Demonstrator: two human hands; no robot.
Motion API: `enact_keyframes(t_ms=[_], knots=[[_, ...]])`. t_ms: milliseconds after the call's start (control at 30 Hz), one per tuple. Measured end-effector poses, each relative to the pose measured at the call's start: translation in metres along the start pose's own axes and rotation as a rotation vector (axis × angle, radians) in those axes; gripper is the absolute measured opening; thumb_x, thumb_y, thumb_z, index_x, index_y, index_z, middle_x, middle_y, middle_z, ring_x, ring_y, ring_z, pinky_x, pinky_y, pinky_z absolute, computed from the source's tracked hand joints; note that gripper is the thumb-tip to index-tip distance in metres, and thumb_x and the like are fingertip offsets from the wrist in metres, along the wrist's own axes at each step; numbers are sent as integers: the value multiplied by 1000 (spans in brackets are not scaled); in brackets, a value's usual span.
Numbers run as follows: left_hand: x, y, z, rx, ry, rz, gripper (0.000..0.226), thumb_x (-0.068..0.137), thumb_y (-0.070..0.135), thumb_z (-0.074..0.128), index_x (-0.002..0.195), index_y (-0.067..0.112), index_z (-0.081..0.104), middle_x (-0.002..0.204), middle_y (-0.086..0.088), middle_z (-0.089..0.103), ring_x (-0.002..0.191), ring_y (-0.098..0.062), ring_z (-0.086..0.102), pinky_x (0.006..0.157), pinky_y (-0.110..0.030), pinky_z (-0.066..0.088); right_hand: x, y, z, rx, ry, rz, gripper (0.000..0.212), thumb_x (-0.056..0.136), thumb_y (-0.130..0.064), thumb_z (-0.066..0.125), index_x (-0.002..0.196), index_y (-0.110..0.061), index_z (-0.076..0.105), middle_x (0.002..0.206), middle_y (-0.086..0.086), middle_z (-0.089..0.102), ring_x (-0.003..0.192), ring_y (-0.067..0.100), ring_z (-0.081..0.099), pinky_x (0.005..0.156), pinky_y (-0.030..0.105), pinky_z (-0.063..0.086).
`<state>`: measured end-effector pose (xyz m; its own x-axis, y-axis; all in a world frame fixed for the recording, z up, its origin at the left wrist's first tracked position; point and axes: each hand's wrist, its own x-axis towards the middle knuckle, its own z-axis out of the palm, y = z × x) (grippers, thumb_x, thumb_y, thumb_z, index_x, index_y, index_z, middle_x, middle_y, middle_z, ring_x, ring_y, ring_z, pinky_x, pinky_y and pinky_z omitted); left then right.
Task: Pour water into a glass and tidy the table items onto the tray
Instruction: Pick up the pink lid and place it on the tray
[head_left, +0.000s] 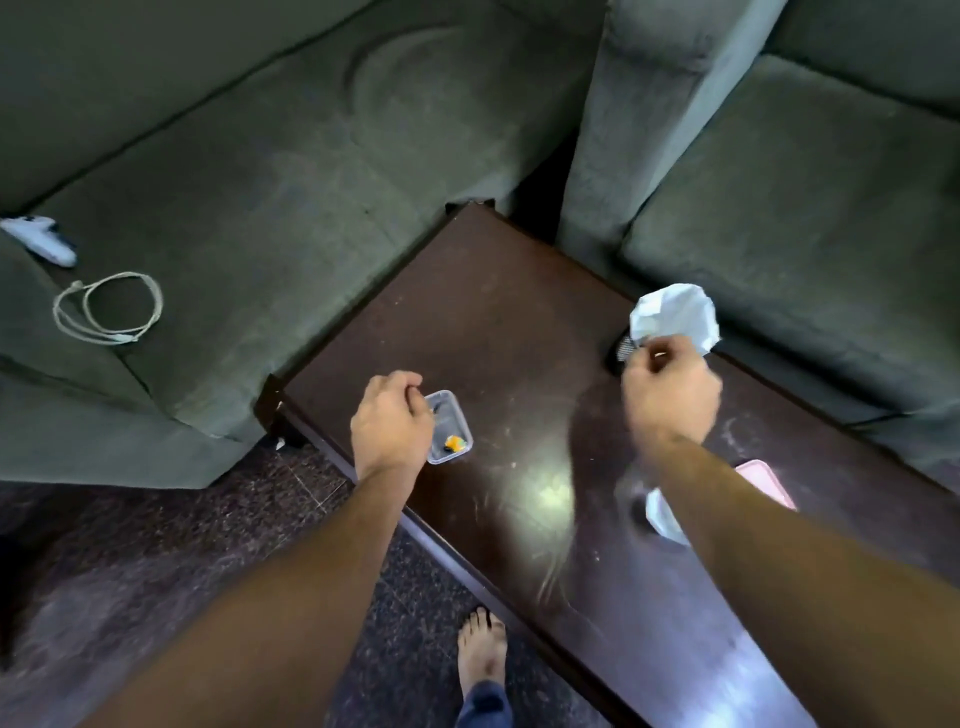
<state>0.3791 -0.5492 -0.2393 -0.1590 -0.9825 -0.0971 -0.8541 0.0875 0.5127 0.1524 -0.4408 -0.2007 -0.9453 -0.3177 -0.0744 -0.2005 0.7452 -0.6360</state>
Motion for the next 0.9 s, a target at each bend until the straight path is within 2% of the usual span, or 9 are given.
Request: enact_keyframes(t_ms=[67, 100, 167, 267, 433, 567, 667, 833, 900], knots=[[-2, 14, 3, -8, -2, 17, 25, 95, 16, 53, 115, 18, 69, 116, -9, 64, 101, -33, 63, 87, -40, 47, 27, 27, -33, -147, 21, 81, 21, 88, -27, 58, 103, -16, 69, 106, 15, 72, 102, 41, 65, 85, 43, 52], [-4, 22, 5, -15, -5, 34, 25, 95, 16, 53, 114, 18, 69, 115, -9, 64, 101, -35, 63, 87, -41, 47, 37, 42, -47, -231, -25, 108, 24, 87, -25, 58, 106, -14, 70, 111, 17, 70, 105, 40, 64, 87, 43, 52], [-9, 40, 12, -27, -17, 79, 25, 95, 17, 54, 113, 19, 69, 114, -9, 65, 100, -36, 63, 86, -42, 48, 50, 71, -69, -393, -191, 183, 32, 86, -27, 64, 112, -9, 70, 120, 20, 67, 110, 39, 64, 90, 42, 52], [-19, 67, 29, 0, -63, 135, 25, 95, 22, 52, 113, 23, 69, 114, -5, 66, 100, -32, 65, 85, -40, 48, 57, 103, -84, -524, -409, 324, 49, 87, -41, 68, 121, -5, 66, 128, 22, 65, 115, 38, 65, 92, 39, 52], [-43, 94, 60, -42, -186, 183, 24, 95, 21, 52, 111, 21, 69, 112, -6, 65, 103, -33, 62, 89, -41, 48, 55, 130, -82, -648, -531, 259, 53, 80, -30, 71, 127, -9, 63, 130, 16, 63, 116, 33, 65, 95, 38, 55], [-54, 102, 73, -17, -201, 208, 23, 95, 21, 52, 110, 22, 70, 112, -4, 65, 102, -33, 61, 88, -41, 48, 53, 146, -76, -705, -565, 178, 64, 83, -34, 75, 137, -9, 52, 137, 15, 48, 126, 35, 54, 98, 42, 50], [-58, 106, 77, -12, -183, 209, 22, 96, 22, 52, 109, 22, 70, 111, -3, 65, 101, -32, 62, 85, -41, 48, 53, 157, -77, -736, -539, 112, 73, 79, -32, 81, 136, -9, 42, 136, 14, 45, 128, 34, 49, 96, 44, 49], [-59, 111, 77, -21, -147, 202, 22, 96, 23, 52, 109, 23, 70, 110, -2, 65, 100, -30, 62, 83, -38, 46, 54, 159, -81, -715, -512, 42, 80, 73, -42, 83, 132, -11, 38, 133, 14, 45, 126, 34, 45, 90, 45, 50], [-58, 111, 72, -47, -125, 194, 22, 96, 22, 52, 108, 22, 70, 109, -3, 66, 99, -31, 62, 84, -39, 46, 59, 143, -88, -661, -434, 34, 81, 71, -51, 81, 131, -14, 41, 133, 15, 42, 126, 37, 42, 90, 47, 49]])
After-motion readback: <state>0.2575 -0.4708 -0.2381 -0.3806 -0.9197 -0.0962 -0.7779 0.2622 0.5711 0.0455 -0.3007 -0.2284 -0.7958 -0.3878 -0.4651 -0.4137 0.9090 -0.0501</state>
